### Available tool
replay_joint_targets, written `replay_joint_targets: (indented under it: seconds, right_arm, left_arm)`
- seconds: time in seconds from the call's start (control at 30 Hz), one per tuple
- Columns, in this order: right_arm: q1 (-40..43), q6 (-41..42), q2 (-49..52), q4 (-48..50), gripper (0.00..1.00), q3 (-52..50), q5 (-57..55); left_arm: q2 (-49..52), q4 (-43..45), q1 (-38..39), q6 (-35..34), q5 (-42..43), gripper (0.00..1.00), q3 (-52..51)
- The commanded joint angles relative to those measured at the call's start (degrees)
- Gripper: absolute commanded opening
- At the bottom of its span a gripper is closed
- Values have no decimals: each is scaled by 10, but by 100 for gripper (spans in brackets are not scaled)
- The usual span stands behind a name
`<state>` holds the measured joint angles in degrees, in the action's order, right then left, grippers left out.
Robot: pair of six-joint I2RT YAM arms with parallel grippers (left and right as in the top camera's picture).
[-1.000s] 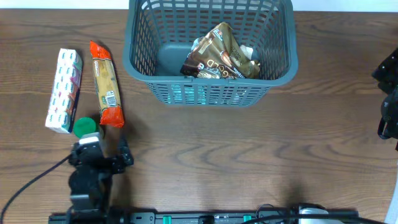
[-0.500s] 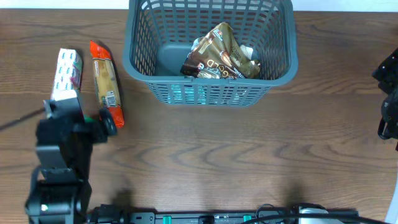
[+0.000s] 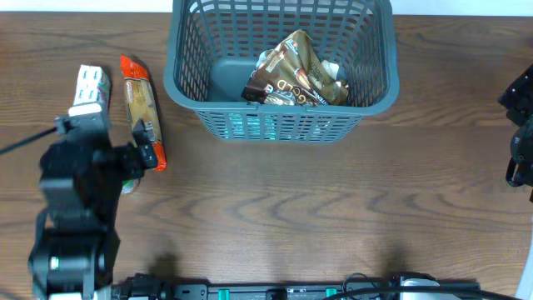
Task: Pack container
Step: 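Grasp the red-wrapped pasta packet with the left gripper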
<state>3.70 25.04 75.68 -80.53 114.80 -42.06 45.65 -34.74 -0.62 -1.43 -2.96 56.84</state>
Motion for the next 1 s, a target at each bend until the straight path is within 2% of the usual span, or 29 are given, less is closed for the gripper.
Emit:
replay_joint_targets:
  seconds: [0.0, 0.1, 0.23, 0.33, 0.63, 0.77, 0.97]
  right_arm:
    - [4, 6, -1, -1, 99, 3, -10]
    - [4, 6, -1, -1, 99, 3, -10]
    - [4, 7, -1, -1, 99, 3, -10]
    - [4, 6, -1, -1, 99, 3, -10]
    - [4, 7, -1, -1, 99, 3, -10]
    - [4, 7, -1, -1, 99, 3, -10]
    - [4, 6, -1, -1, 99, 3, -10]
  left_arm:
    - [86, -33, 1, -10, 6, 99, 59]
    - [168, -66, 0, -12, 6, 99, 119]
    - [280, -117, -17, -61, 7, 99, 206]
    - [346, -128, -35, -70, 46, 99, 244]
    - [453, -124, -87, -54, 82, 99, 249]
    - [496, -119, -89, -21, 85, 99, 249]
    - [556, -109, -89, -7, 86, 98, 249]
